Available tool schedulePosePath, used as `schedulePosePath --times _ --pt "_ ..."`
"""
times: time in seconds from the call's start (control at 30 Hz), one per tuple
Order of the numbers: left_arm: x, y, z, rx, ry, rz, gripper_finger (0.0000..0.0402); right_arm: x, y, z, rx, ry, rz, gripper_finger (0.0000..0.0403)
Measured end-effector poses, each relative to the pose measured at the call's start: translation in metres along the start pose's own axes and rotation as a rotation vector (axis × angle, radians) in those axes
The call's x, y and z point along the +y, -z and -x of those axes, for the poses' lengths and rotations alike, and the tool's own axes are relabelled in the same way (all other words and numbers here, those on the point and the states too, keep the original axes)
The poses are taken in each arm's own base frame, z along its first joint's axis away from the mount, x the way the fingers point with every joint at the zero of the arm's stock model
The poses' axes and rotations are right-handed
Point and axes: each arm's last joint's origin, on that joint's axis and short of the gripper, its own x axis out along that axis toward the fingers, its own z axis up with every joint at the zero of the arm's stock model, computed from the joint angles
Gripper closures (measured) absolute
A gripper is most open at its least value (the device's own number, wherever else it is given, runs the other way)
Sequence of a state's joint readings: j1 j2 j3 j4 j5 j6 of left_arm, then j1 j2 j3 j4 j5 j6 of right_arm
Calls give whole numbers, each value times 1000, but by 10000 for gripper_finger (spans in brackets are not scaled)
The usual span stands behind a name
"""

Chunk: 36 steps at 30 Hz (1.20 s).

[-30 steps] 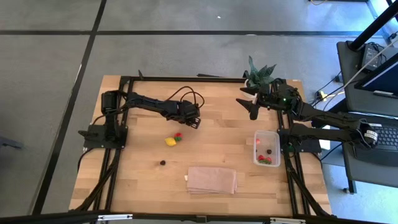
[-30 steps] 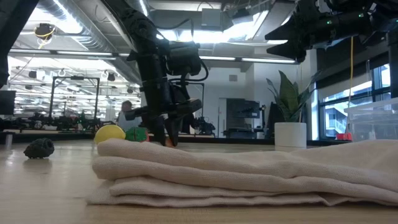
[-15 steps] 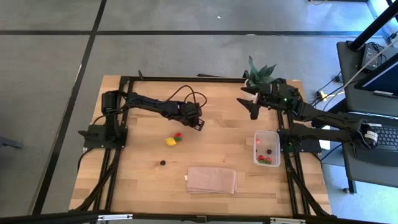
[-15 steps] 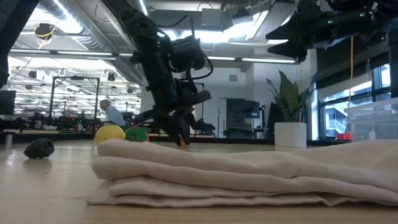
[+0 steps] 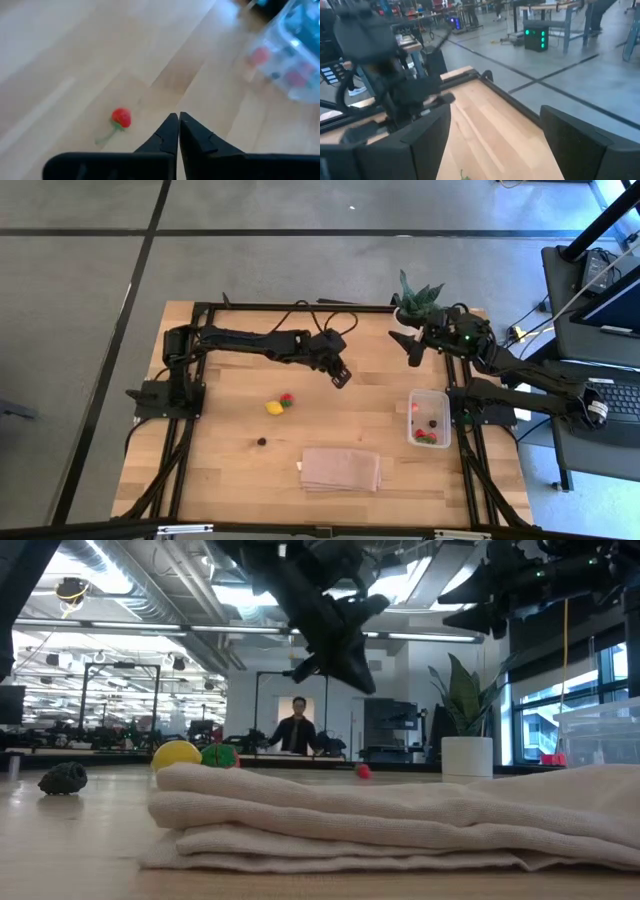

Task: Pick and placing Produce into tupperware
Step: Put the top red strawberry into the transparent bin

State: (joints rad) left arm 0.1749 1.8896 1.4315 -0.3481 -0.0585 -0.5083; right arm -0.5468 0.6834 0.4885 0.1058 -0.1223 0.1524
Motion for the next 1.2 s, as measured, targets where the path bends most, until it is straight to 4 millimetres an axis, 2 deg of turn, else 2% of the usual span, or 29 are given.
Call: schedulePosePath --times 0.2,0.5,0.6,0.7,0.77,0.93,1.03,1.2 --pt "-3 -7 4 -21 9 -53 400 -1 5 0 49 7 -6 95" --pt "-3 -7 4 -23 8 -98 368 -1 7 0 77 9 39 95" --pt "-5 -11 16 -35 14 -143 356 0 10 -2 105 -26 17 95" --pt "-8 -19 43 -88 29 -202 346 3 7 -8 208 -86 -1 95" --pt "-7 -29 68 -155 26 -241 342 6 -2 -15 261 -129 17 95" --pt "2 -51 149 -370 19 -321 343 17 -30 -46 322 -172 90 95" --pt "8 -53 193 -451 15 -366 352 18 -41 -69 405 -176 125 95" --pt "20 -44 252 -530 -45 -434 367 16 -44 -107 547 -178 156 95"
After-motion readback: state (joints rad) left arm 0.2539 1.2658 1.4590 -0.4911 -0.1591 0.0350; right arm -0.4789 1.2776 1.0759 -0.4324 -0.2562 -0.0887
